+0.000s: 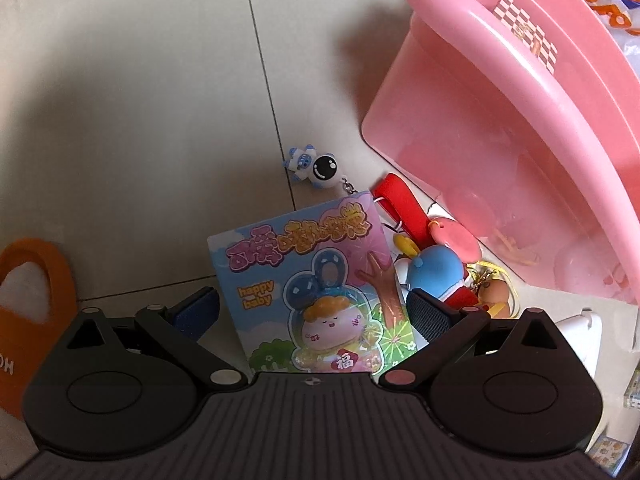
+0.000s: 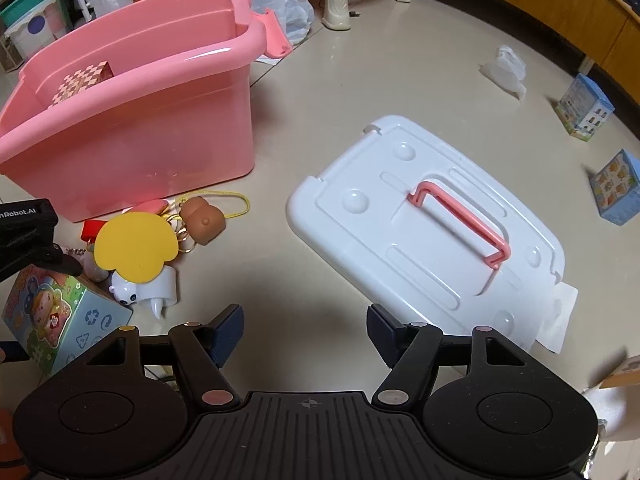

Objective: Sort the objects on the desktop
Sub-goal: 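Move the left gripper down onto the 'happy baby' blind-box package, then close the left gripper on the package and lift it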

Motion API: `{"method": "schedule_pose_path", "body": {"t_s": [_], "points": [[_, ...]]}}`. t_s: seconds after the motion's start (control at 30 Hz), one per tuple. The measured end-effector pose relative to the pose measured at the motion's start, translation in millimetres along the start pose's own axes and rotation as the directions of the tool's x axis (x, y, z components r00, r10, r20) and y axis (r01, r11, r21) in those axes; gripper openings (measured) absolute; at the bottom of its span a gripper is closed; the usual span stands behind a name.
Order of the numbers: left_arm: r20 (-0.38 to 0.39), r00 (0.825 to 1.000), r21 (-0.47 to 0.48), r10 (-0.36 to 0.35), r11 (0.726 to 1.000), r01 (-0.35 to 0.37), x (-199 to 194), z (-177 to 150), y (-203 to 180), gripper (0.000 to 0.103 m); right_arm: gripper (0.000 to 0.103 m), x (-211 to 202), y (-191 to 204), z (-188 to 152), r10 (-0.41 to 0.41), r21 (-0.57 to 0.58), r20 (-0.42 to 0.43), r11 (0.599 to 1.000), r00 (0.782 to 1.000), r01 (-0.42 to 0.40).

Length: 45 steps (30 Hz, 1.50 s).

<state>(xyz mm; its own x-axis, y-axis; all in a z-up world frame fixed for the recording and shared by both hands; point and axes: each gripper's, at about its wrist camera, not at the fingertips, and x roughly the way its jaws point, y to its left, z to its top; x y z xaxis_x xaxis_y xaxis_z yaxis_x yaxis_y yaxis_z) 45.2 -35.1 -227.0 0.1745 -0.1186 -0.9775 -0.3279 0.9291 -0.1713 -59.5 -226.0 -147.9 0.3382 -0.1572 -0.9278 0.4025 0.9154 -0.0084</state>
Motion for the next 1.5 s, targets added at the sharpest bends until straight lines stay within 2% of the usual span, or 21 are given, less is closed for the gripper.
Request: {"method": "schedule_pose_path", "body": {"t_s": [0.3, 0.53, 0.6, 0.67, 0.7, 0.83, 0.9, 1.0, 1.07, 1.33, 1.5], "points": [[0.013, 1.0, 0.072, -0.006, 0.997, 0.005, -0.1, -26.6, 18.9, 0.091, 0.066, -1.4, -2.4, 0.4, 0.002, 0.007, -0.002, 1.0, 1.0, -0.002], [0.04, 0.999, 0.128, -0.016, 0.992, 0.011, -19.1, -56.0, 50.4, 0.089, 0.066, -8.5, -2.8, 2.9, 0.008, 0.014, 0.012, 1.0, 1.0, -0.008], [0.06, 0.998, 0.144, -0.009, 0.99, 0.0, -24.5, -49.4, 27.1, 0.089, 0.066, -11.6, -3.1, 4.0, 0.011, 0.016, 0.016, 1.0, 1.0, -0.011], [0.074, 0.997, 0.16, -0.006, 0.987, -0.006, -33.0, -16.9, 3.0, 0.089, 0.066, -14.7, -3.3, 4.7, 0.016, 0.022, 0.017, 1.0, 1.0, -0.016], [0.081, 0.997, 0.173, -0.009, 0.985, -0.005, -38.5, -11.9, 0.2, 0.089, 0.066, -16.7, -3.4, 4.9, 0.019, 0.025, 0.02, 0.999, 1.0, -0.02], [0.107, 0.993, 0.212, -0.042, 0.977, 0.019, -69.3, -17.0, 3.2, 0.089, 0.066, -24.2, -3.7, 5.2, 0.028, 0.035, 0.023, 0.999, 0.999, -0.029], [0.124, 0.991, 0.224, -0.057, 0.974, 0.028, -60.6, -4.8, -12.8, 0.088, 0.066, -28.9, -4.6, 5.1, 0.036, 0.043, 0.029, 0.998, 0.999, -0.037], [0.15, 0.985, 0.251, -0.085, 0.967, 0.045, -105.6, -8.4, -12.4, 0.088, 0.066, -35.7, -6.9, 5.1, 0.048, 0.06, 0.036, 0.997, 0.998, -0.05], [0.164, 0.981, 0.257, -0.102, 0.965, 0.057, -158.4, -3.0, -6.7, 0.088, 0.066, -40.0, -8.6, 5.3, 0.056, 0.071, 0.04, 0.996, 0.998, -0.058], [0.191, 0.965, 0.309, -0.181, 0.944, 0.116, -209.2, 20.4, -23.3, 0.087, 0.066, -51.8, -13.5, 5.5, 0.082, 0.11, 0.054, 0.99, 0.995, -0.088], [0.198, 0.954, 0.344, -0.226, 0.927, 0.149, -226.6, 32.2, -41.1, 0.087, 0.066, -50.3, -12.4, 6.5, 0.101, 0.113, 0.051, 0.988, 0.994, -0.106]]}}
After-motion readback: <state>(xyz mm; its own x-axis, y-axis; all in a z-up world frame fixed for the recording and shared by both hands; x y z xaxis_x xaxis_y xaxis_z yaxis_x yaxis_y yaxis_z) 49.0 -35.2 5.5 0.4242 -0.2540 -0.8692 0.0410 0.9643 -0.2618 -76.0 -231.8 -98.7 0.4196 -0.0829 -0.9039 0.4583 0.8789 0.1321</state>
